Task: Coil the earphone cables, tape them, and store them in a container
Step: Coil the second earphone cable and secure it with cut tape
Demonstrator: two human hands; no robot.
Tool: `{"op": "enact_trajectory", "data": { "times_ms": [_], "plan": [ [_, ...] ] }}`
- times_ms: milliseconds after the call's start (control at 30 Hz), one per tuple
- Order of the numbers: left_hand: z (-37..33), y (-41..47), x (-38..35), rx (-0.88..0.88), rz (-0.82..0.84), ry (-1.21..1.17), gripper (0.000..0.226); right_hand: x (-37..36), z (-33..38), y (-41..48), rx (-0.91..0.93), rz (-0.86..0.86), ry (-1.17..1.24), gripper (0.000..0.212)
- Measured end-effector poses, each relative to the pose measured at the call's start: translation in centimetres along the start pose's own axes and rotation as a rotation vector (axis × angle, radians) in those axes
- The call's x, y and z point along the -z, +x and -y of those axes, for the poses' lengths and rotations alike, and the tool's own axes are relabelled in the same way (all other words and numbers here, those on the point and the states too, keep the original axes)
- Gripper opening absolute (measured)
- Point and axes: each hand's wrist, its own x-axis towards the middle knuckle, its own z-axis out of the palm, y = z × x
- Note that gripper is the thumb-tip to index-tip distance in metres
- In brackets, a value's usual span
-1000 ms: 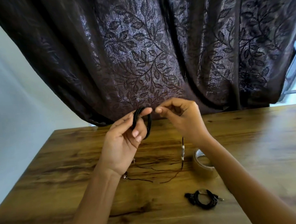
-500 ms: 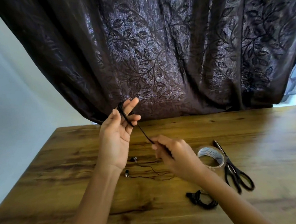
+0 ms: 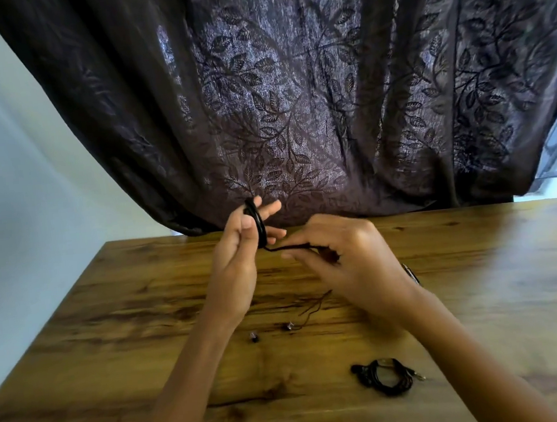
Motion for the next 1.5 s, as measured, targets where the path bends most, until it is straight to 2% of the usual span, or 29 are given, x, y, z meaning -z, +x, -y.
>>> {"op": "enact_trajectory", "data": {
  "times_ms": [167,333,567,733,933,1033,1233,1400,1500],
  "plan": [
    [-0.6,-0.8,-1.3,0.045,0.082,-0.062,0.037,1.1,-0.9,2.1,-0.031,-0.057,0.178,0.011],
    [-1.9,-0.7,-1.8,0.101,0.145,-0.113,0.038,1.2,-2.1,3.2,-0.189,-0.098,0.392,0.012],
    [-2.6,-0.6,-1.3,0.242,0.12,-0.34,0.042,1.4,-2.4,3.4,-0.248,-0.221,0.402,0.015],
    [-2.9,-0.2,-1.3,0.263,0.071,-0.465,0.044,0.6,-2.7,2.7,-0.277,-0.245,0.462,0.01],
    [-3.0,0.6,-0.7,0.263,-0.012,-0.623,0.043,-1.4,-2.2,0.9,-0.388,-0.229,0.573,0.014],
    [-2.7,0.9,-0.4,0.222,-0.019,-0.655,0.044,-2.4,-1.8,-0.2,-0.448,-0.216,0.526,0.012],
    [-2.0,1.1,-0.3,0.158,0.021,-0.549,0.04,-3.9,-0.7,-1.5,-0.466,-0.161,0.364,0.02],
    [-1.2,1.4,0.4,0.114,-0.029,-0.456,0.043,-4.0,-0.2,-2.6,-0.352,-0.096,0.153,0.017],
    [-0.7,1.6,1.1,0.099,-0.069,-0.394,0.042,-3.7,-0.2,-3.5,-0.233,-0.069,-0.042,0.024]
  ]
}}
